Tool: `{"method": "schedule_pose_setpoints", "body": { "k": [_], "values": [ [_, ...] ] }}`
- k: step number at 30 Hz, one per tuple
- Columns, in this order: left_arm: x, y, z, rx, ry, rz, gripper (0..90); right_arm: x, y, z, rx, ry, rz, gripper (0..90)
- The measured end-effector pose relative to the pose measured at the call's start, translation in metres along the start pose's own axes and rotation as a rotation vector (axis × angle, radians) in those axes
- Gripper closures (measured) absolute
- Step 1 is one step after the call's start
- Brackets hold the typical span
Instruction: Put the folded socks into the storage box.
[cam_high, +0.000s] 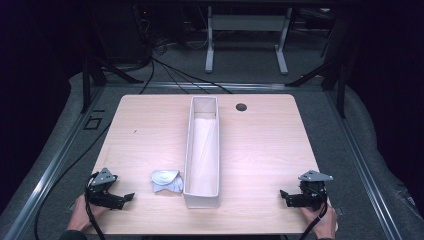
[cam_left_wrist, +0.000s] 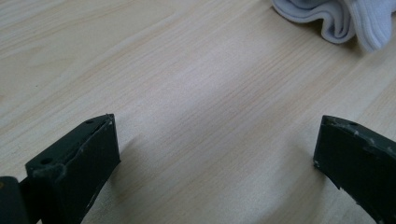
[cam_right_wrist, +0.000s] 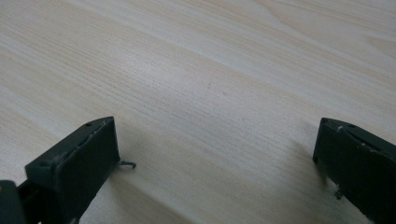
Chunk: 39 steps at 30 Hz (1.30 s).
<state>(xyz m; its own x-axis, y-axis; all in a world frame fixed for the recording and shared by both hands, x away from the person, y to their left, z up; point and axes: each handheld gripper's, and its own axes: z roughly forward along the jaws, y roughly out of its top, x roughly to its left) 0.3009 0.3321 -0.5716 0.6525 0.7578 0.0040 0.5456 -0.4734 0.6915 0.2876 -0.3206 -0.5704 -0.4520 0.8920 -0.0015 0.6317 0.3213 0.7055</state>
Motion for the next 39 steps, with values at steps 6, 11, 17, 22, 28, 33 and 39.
{"method": "schedule_pose_setpoints", "body": {
  "k": [6,11,17,22,28,33,39],
  "values": [
    [0.002,0.004,-0.003,0.029,-0.013,0.005,0.2,0.0,0.0,0.0,0.003,-0.003,0.002,0.0],
    [0.002,0.016,-0.011,0.046,-0.047,0.026,0.2,0.0,0.0,0.0,0.001,-0.008,0.008,0.0],
    [0.001,0.041,-0.02,0.087,-0.081,0.09,0.3,0.0,0.001,0.0,0.001,-0.01,0.01,0.0],
    [-0.001,0.064,-0.021,0.118,-0.096,0.134,0.2,0.0,0.001,0.001,-0.002,-0.011,0.01,0.0],
    [-0.006,0.1,-0.012,0.173,-0.136,0.196,0.1,0.0,0.001,0.001,-0.002,-0.012,0.011,0.1],
    [-0.011,0.118,-0.004,0.202,-0.164,0.232,0.0,0.0,0.001,0.001,-0.003,-0.012,0.013,0.1],
    [-0.021,0.141,0.012,0.253,-0.195,0.302,0.0,0.0,0.0,0.001,-0.003,-0.013,0.014,0.3]
  ]
}}
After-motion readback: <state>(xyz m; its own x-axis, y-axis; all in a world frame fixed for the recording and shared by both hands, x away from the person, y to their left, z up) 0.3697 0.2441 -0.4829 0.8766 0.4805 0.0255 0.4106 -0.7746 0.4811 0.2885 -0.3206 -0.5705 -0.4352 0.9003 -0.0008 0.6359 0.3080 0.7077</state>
